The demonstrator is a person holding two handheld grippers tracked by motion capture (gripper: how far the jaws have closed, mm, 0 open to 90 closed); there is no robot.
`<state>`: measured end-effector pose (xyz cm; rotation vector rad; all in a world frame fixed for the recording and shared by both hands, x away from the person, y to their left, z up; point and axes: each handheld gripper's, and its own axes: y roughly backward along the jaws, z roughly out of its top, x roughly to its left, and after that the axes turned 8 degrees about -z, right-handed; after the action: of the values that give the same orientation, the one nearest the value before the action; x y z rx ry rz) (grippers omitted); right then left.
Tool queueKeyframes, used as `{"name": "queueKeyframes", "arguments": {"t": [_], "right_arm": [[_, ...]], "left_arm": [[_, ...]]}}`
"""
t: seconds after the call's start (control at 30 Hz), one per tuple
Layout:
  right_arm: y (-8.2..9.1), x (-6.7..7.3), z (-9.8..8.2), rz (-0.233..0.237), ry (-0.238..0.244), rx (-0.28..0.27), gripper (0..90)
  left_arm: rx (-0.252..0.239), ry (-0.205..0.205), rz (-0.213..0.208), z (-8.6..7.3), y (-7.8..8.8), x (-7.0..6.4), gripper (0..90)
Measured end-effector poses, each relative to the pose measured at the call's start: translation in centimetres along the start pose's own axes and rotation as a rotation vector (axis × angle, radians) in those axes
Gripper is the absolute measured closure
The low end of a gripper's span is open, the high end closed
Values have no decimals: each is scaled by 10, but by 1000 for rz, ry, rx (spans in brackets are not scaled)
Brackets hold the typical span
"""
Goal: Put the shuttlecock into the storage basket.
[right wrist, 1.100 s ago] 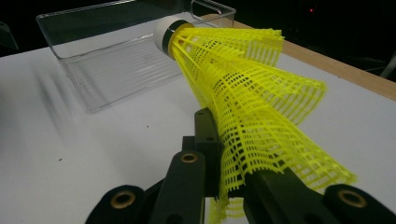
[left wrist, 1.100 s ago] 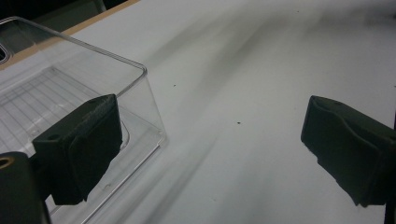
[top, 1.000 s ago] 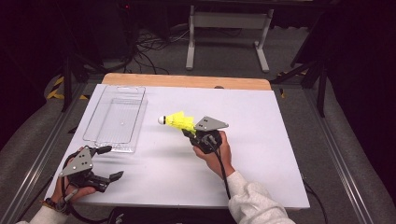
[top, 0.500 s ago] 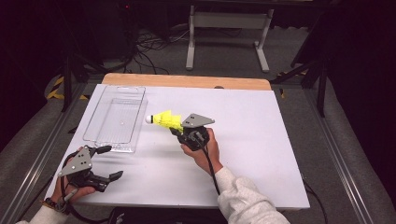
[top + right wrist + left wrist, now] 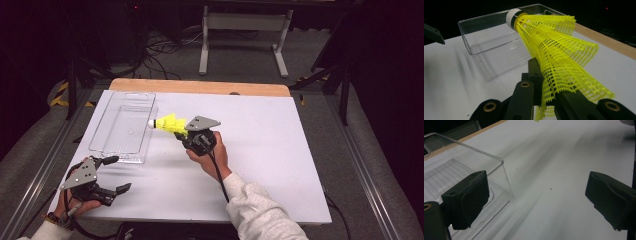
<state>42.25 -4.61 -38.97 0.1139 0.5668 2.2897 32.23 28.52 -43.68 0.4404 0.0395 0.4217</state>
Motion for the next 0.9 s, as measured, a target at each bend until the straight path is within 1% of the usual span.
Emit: {"name": "queueKeyframes", "arguments": {"t": [0.3, 0.43, 0.67, 0.73, 0.9], "right_arm": [[-8, 4, 9, 17, 12, 4, 881], [-14, 8, 13, 27, 23, 9, 882], [-21, 13, 20, 41, 23, 9, 882], [-25, 17, 25, 46, 32, 9, 882], [-32, 22, 31, 59, 45, 11, 881]], "left_arm": [[1, 0, -4, 0, 0, 0, 60], [-2, 1, -5, 0, 0, 0, 60], [-3, 3, -6, -1, 0, -1, 60], [-4, 4, -7, -1, 0, -1, 60], [-10, 4, -5, -1, 1, -1, 60]]}}
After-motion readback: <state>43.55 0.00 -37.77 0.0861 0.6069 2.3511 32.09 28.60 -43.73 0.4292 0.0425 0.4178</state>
